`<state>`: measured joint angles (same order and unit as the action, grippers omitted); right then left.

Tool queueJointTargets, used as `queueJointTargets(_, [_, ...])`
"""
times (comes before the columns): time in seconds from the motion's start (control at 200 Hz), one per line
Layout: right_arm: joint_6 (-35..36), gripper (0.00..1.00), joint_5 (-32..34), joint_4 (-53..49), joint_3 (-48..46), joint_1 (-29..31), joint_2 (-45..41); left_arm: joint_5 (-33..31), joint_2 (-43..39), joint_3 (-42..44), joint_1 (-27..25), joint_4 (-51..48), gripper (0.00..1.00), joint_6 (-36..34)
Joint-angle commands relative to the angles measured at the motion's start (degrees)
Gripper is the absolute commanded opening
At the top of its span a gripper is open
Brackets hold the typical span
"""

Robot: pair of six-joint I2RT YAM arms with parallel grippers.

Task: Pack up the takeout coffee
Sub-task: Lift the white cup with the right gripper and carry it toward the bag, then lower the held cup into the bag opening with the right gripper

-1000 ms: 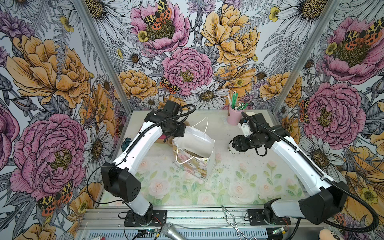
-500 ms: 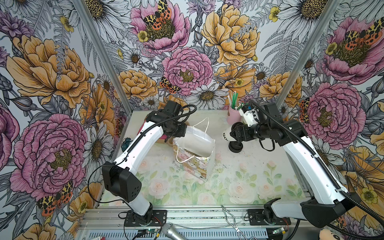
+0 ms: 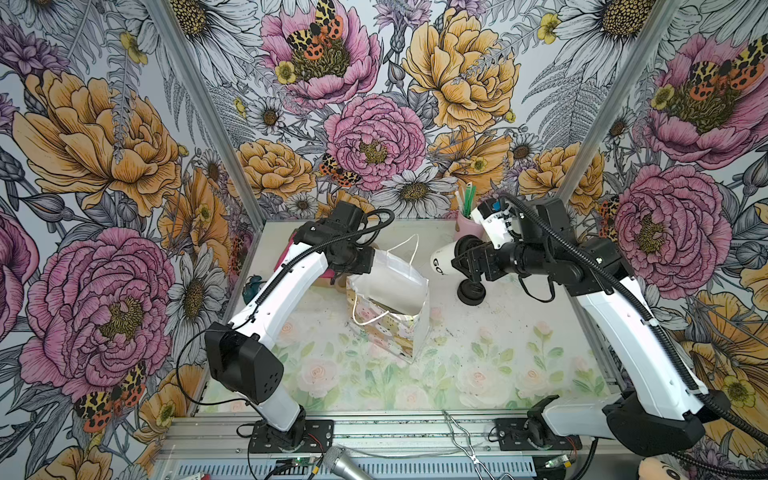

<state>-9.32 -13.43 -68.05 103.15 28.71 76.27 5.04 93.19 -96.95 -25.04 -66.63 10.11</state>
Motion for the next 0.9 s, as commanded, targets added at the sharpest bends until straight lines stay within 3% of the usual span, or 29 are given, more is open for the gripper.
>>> queueJointTargets(0.0, [0.8,0.88,-1.6,-0.2,2.3,1.4,1.0,1.1,0.8,-0.9,-0.6,0.3,0.00,0.4])
queueJointTargets(0.896, [2.4,0.88,2.9,-1.2,11.6,15.2,16.0,0.7,-0.9,0.1,-0.7,1.4,0.00,0.8])
